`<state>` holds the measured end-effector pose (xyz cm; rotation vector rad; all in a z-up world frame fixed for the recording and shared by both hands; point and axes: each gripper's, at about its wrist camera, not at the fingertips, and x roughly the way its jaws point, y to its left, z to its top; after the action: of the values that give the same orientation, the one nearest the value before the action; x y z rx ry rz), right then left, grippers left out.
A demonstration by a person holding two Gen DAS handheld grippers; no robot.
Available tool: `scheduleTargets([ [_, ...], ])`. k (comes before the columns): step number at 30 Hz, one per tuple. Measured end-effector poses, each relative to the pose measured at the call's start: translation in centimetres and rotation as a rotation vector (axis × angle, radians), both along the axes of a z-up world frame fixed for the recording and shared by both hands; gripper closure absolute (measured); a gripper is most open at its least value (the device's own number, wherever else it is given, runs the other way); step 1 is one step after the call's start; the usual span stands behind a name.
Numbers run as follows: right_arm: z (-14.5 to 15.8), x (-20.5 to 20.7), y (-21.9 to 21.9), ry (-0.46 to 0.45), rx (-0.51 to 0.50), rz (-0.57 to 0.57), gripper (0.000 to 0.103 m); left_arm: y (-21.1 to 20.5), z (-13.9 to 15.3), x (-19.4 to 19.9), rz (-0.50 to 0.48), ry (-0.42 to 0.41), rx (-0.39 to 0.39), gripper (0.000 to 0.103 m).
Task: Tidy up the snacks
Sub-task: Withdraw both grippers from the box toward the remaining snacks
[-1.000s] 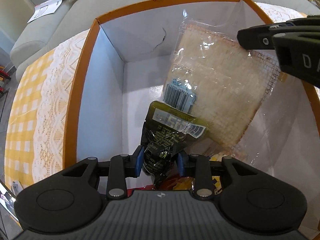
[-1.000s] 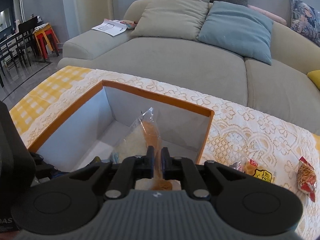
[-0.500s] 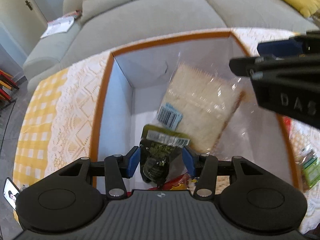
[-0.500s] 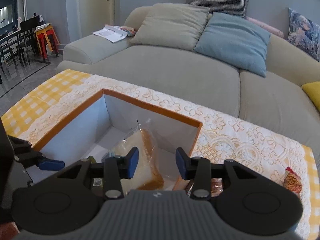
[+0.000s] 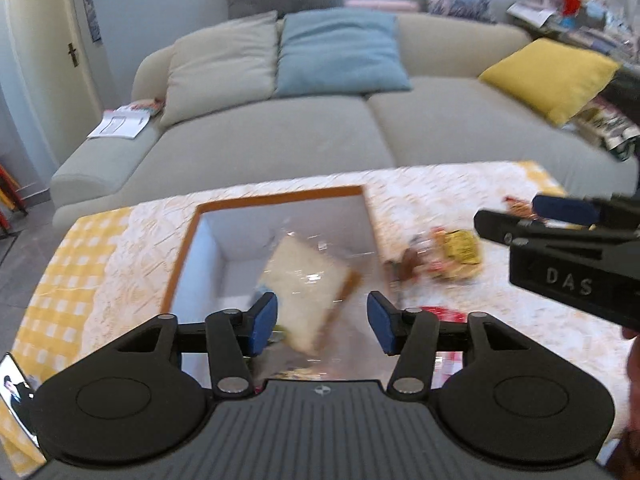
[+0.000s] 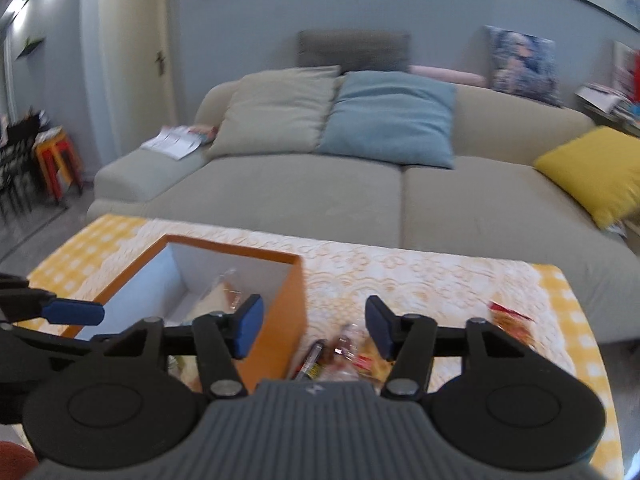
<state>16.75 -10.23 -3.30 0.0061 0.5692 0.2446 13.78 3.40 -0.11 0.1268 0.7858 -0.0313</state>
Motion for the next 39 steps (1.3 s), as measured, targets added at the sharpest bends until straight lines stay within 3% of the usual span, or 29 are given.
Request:
scheduleTargets([
  [8, -0.7, -4.6, -4.5, 0.003, 0.024, -0.066, 0.042, -3.0, -0.5, -2.8, -0.073, 0.000, -0.031, 0.034],
  [18, -4.8, -8.3, -8.4, 0.077, 0.015, -0.049, 0.042, -5.4, -3.2, -5.0, -0.222, 0.053, -0.043, 0.034],
  [29, -9.9, -7.7, -8.8, 0.197, 0.050, 0.056, 0.043, -7.6, -6.5, -4.6, -0.270, 0.147, 0.059, 0.035],
  [34, -12.0, -6.1, -7.2, 0.263, 0.053, 0.089, 0.037, -7.9, -6.6, -3.9, -0.264, 0.132, 0.128, 0.035],
  [39, -13.6, -5.0, -6.1, 0.303, 0.027, 0.055, 0.035, -7.9, -7.0, -2.8, -0.261, 0.145, 0.147, 0.035],
])
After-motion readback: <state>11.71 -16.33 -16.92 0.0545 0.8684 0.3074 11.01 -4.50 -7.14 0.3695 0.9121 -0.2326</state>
